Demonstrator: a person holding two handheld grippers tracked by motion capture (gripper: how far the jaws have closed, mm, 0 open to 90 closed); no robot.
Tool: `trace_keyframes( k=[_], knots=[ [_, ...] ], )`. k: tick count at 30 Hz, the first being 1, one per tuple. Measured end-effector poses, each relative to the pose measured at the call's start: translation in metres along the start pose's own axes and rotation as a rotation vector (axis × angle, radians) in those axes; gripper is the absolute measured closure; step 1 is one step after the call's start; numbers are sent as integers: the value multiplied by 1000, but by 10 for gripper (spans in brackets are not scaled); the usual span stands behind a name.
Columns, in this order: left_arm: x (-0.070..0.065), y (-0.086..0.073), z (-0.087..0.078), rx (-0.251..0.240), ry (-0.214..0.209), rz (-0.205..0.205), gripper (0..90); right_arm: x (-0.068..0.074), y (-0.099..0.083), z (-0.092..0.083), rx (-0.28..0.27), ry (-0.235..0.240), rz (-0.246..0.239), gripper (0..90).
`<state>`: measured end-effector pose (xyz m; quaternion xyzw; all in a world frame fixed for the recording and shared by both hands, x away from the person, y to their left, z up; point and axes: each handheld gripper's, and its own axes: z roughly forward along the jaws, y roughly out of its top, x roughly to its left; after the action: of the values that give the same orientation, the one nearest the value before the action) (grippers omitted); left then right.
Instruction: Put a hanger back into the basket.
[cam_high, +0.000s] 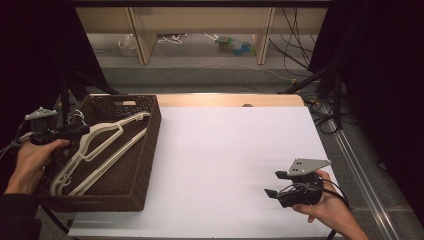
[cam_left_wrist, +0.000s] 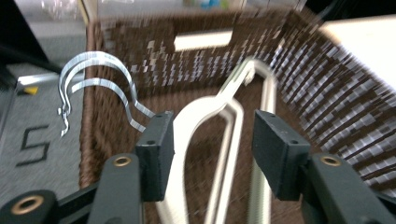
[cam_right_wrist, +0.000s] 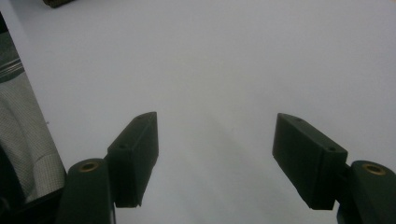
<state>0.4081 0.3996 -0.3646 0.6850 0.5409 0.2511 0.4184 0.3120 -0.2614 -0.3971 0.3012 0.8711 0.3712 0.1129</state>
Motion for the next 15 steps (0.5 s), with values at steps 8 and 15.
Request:
trace_keyframes(
  k=[8,15],
  knots=[
    [-36,-1,-34,-89,-59,77,404,-1,-2,7,-40,-27,3,298],
    [-60,-3,-68,-140,-111,48,300,-1,-4,13,-46,-25,12,292]
  ],
)
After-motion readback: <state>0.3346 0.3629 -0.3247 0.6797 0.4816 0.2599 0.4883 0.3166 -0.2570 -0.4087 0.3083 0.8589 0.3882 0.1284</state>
